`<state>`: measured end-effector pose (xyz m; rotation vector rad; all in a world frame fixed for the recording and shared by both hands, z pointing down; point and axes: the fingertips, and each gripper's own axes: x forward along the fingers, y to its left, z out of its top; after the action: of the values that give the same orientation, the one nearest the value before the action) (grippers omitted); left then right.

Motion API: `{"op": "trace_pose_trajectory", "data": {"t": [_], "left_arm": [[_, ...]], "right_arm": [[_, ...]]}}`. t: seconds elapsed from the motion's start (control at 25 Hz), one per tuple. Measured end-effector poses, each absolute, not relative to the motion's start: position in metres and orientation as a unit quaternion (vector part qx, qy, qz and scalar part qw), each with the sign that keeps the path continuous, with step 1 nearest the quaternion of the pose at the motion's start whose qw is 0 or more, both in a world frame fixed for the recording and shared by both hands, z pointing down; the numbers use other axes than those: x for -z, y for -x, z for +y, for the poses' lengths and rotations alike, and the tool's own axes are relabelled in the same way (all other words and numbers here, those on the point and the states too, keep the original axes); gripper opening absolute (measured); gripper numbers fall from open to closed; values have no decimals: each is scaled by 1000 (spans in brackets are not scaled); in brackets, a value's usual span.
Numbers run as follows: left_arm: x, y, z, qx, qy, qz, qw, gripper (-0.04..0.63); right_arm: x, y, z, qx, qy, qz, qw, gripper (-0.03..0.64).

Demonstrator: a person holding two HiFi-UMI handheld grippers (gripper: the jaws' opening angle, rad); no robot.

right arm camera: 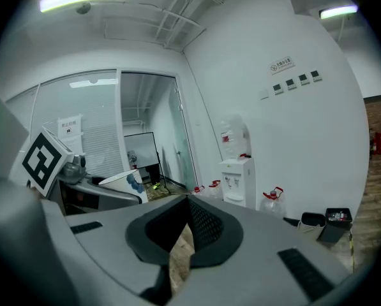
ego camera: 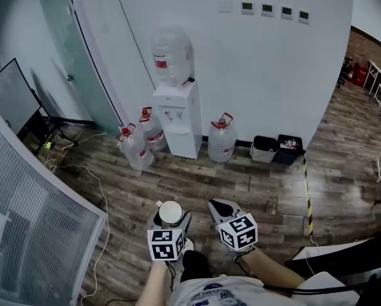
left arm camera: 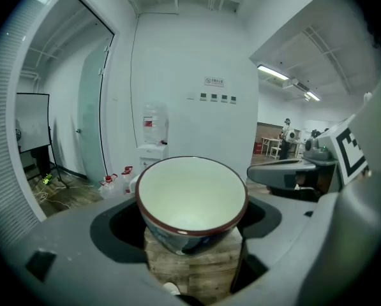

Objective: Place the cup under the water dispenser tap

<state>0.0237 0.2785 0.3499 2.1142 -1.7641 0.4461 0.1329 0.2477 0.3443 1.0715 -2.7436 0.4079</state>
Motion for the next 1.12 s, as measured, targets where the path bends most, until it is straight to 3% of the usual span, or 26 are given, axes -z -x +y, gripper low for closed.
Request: {"op": "trace_pose_trajectory", "data": {"t": [1.12], "left_arm": [[-366, 168, 11, -183, -786, -561, 186, 439]], "right_arm": [[-359, 55, -9, -162, -429, -883, 97, 20]]}}
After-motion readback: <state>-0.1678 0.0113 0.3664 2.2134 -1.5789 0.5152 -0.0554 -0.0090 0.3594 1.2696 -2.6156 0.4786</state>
